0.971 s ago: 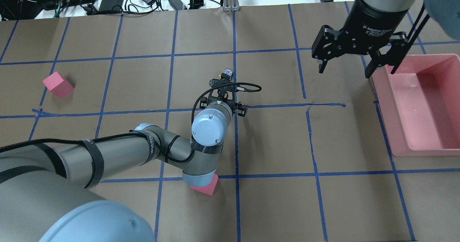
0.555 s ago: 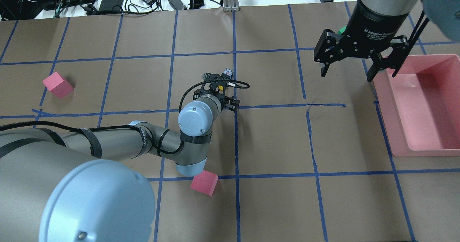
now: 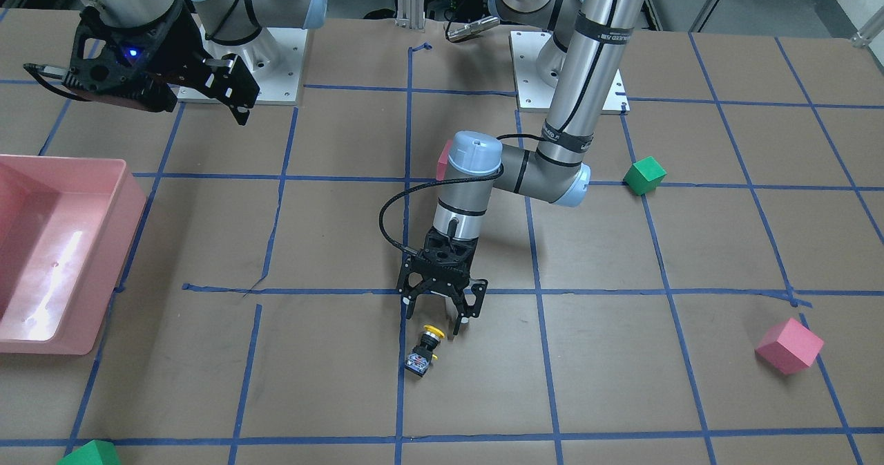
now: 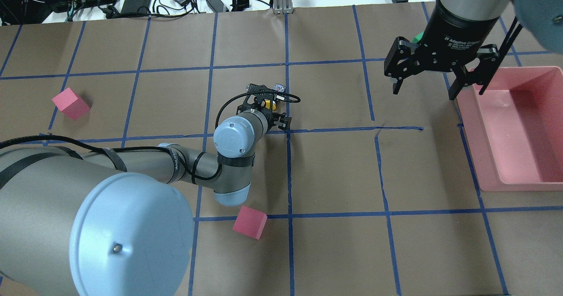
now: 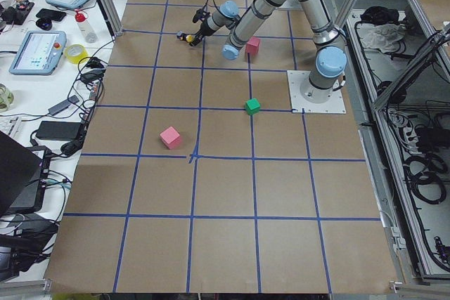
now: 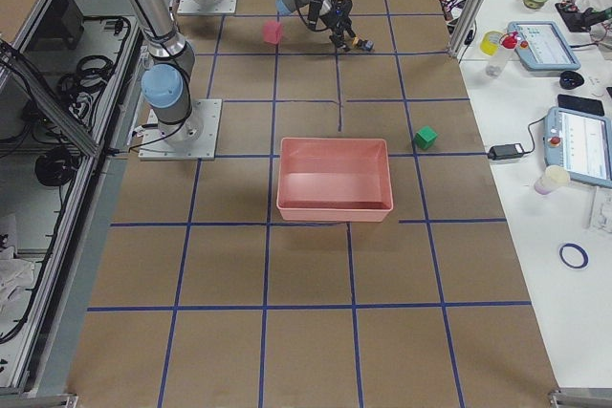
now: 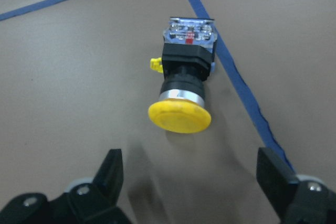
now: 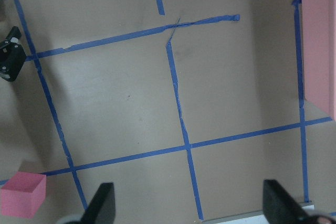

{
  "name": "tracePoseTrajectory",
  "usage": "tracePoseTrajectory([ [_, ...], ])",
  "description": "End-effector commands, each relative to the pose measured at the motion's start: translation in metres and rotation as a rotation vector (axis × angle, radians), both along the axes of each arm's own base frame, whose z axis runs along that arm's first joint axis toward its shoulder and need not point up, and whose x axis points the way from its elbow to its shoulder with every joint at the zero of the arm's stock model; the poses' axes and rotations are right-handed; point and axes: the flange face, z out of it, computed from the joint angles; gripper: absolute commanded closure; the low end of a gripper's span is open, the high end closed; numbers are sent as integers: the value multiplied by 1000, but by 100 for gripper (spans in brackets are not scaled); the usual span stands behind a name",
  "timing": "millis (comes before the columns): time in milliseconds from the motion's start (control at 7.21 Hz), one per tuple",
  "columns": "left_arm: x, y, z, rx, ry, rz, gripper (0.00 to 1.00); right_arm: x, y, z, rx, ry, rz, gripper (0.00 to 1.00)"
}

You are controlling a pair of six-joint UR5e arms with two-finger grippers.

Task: Align button upright
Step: 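Lower the left gripper onto the lying button and grasp its body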

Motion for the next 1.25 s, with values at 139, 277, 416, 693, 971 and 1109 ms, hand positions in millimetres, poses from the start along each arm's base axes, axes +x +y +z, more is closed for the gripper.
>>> tracePoseTrajectory([
  [139, -1, -9, 6, -17, 12, 0, 47, 1, -1, -2, 1, -3, -3, 0],
  [277, 4, -15, 8, -20, 23, 3, 47, 1, -1, -2, 1, -5, -13, 0],
  [416, 4, -16, 7, -16, 34, -4, 47, 1, 0, -3, 4, -2, -11, 0],
  [693, 8, -18, 8, -18, 36, 3, 60, 2, 0, -3, 4, -8, -13, 0],
  [971, 8, -19, 14, -22, 28, 12, 77, 2, 0, -3, 6, -12, -18, 0],
  [1109, 7, -29, 35, -24, 38, 33, 77, 2, 0, -4, 6, -11, -26, 0],
])
